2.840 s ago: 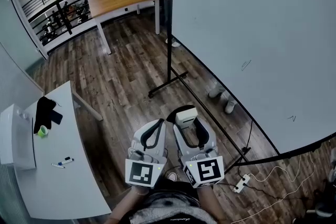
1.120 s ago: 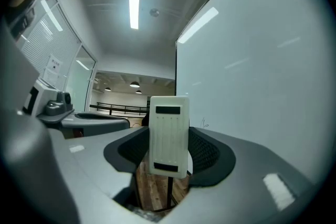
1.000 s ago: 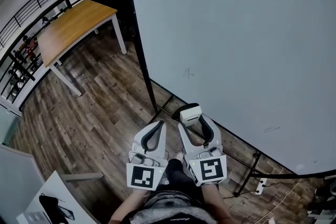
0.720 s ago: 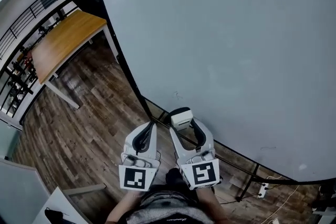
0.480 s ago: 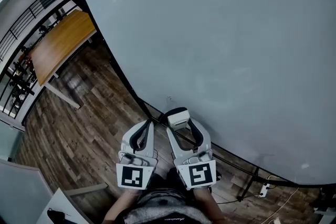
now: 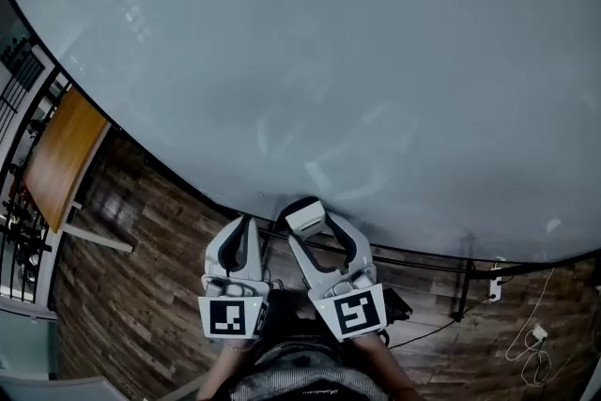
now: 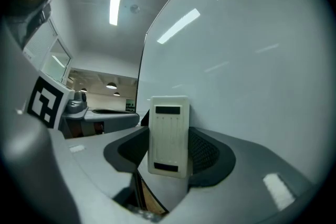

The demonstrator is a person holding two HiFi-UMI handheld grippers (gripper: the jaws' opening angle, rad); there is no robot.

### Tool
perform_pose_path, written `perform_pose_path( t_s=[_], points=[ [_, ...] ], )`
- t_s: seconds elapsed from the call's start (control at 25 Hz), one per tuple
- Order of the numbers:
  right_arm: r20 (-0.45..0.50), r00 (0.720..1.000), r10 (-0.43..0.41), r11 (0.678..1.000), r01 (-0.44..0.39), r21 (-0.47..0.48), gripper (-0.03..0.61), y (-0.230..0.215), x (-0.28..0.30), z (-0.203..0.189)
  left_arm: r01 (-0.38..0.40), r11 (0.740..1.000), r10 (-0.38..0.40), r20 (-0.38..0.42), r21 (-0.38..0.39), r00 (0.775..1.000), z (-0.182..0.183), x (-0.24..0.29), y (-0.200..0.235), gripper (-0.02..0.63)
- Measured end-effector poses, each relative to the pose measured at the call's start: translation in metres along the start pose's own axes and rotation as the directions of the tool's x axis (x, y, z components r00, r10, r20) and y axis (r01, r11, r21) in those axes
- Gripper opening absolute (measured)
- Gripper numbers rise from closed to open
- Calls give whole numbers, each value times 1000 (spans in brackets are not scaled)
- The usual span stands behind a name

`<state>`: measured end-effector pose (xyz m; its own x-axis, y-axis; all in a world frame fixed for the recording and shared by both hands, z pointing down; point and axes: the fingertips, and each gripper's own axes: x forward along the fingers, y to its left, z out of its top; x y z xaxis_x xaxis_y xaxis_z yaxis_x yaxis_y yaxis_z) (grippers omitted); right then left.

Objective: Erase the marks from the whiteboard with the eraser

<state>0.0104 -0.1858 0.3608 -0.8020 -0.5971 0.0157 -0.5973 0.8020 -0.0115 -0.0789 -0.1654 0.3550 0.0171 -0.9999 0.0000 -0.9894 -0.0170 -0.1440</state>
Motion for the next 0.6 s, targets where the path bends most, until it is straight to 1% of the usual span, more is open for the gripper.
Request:
perform_pose_path(
  t_s=[0.12,0.28,0.36,0.48,0.6],
  points=[
    [-4,996,-85,996,85,-20,238,4,0,-3,101,995,-100,46,-12,994,2,6,-2,-2],
    [-15,978,-210,977,210,-32,238,4,7,-2,227,974,-225,61,-24,972,-2,16,11,-2],
    [-18,960,-278,960,277,-28,238,-1,11,-3,275,961,-274,60,-18,960,-6,23,20,-2],
    [-18,928,-373,928,372,-37,238,-8,11,-7,338,941,-336,62,-17,940,-14,27,27,-2],
    [-25,889,-457,888,455,-67,238,-15,7,-9,406,912,-404,45,-53,914,-24,25,25,-2]
  ],
)
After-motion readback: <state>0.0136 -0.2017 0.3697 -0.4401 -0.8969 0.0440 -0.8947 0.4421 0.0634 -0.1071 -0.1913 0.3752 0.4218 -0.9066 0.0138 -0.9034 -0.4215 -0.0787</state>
